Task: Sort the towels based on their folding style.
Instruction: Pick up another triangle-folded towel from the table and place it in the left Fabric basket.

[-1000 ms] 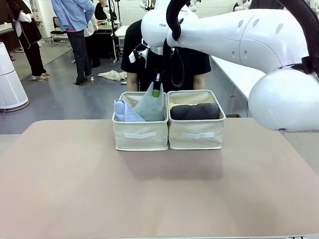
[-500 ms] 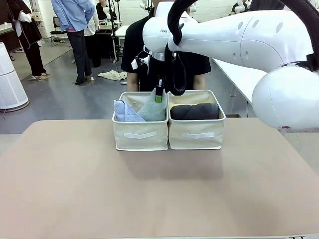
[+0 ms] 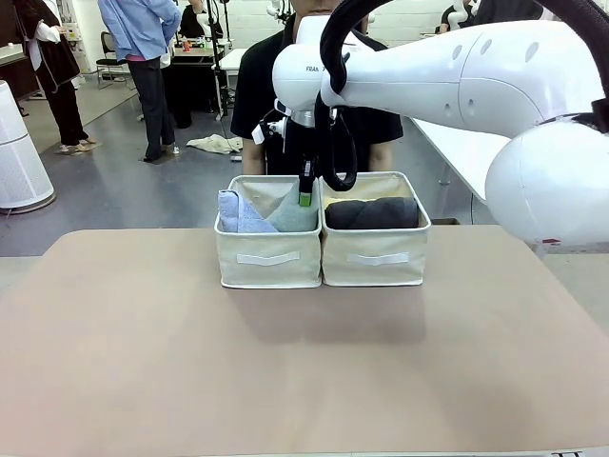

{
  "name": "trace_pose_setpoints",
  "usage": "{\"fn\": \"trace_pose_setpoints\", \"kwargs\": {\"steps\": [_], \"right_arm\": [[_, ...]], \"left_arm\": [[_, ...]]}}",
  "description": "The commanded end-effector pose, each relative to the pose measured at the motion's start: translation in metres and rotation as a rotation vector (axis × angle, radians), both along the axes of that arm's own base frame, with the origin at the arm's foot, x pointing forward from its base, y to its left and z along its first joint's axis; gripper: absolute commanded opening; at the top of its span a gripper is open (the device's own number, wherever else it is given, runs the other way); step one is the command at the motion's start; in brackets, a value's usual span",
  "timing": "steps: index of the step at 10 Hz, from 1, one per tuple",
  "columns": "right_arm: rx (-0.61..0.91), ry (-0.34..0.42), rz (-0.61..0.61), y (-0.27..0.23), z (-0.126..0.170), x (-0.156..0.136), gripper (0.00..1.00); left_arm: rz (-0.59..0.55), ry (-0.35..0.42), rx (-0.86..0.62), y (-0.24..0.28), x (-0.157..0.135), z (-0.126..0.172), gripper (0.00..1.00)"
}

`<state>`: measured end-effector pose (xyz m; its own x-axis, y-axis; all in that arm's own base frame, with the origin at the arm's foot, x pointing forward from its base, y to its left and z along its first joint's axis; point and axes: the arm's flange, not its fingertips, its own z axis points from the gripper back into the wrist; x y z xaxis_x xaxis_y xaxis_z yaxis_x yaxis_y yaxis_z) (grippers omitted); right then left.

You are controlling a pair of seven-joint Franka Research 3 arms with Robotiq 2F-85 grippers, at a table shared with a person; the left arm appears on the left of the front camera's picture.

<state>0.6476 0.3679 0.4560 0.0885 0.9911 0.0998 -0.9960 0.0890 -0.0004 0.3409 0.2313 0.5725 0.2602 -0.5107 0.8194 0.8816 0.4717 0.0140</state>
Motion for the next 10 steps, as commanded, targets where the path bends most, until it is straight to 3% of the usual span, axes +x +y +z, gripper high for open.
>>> {"fn": "trace_pose_setpoints", "kwargs": {"steps": [1,5,6,7,8,10], "right_arm": [[0.011,0.014,-0.02,-0.007,-0.0039,-0.0108,0.19],[0.018,0.035,-0.019,-0.0074,-0.0053,-0.0117,0.21],[0.031,0.04,-0.013,-0.0072,-0.0053,-0.0123,0.79],[0.032,0.04,-0.008,-0.0067,-0.0053,-0.012,0.81],[0.033,0.04,-0.01,-0.0065,-0.0052,-0.0115,1.0],[0.033,0.042,-0.01,-0.0064,-0.0056,-0.0115,1.0]], "left_arm": [[0.002,-0.006,-0.012,0.0008,-0.0005,0.0006,1.0],[0.002,-0.006,-0.012,0.0008,-0.0005,0.0006,1.0],[0.002,-0.006,-0.012,0.0008,-0.0005,0.0006,1.0],[0.002,-0.006,-0.012,0.0008,-0.0005,0.0006,1.0],[0.002,-0.006,-0.012,0.0008,-0.0005,0.0006,1.0],[0.002,-0.006,-0.012,0.0008,-0.0005,0.0006,1.0]]}}
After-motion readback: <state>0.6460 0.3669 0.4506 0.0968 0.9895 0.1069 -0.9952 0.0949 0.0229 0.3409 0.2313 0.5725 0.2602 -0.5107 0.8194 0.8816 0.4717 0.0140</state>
